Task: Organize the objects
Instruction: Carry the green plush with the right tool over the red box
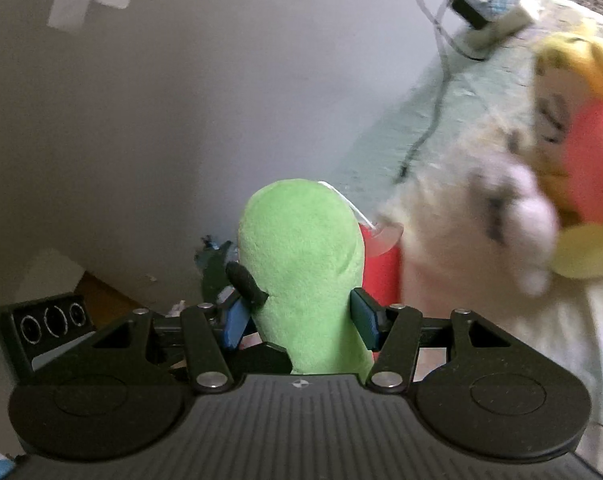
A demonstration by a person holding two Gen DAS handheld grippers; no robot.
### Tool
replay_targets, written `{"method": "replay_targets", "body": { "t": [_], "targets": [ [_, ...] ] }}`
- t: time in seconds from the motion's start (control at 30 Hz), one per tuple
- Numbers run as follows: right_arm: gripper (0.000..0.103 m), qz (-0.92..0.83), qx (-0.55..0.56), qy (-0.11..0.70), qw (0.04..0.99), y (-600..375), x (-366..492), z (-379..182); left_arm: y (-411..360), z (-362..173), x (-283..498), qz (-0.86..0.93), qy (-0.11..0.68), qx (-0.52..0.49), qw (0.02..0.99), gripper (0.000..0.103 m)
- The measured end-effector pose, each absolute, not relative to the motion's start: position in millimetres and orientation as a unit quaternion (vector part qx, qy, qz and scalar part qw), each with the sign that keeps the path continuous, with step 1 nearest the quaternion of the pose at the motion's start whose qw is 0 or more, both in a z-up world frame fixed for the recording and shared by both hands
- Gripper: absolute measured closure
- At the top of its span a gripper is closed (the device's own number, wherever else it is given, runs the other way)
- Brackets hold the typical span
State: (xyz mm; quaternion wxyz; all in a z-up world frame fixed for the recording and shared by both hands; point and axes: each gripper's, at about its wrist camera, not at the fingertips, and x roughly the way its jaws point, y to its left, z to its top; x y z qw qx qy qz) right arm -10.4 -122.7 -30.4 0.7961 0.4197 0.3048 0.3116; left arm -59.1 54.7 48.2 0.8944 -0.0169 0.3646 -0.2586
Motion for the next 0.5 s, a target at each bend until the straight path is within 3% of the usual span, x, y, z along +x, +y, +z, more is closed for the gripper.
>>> {"method": "replay_targets", "body": {
  "t": [0.5],
  "targets": [
    [0.045, 0.372, 0.365, 0.312, 0.795, -27, 40, 10, 148, 69, -52, -0.188, 0.327, -0.047, 0.925, 0.016]
  ]
}}
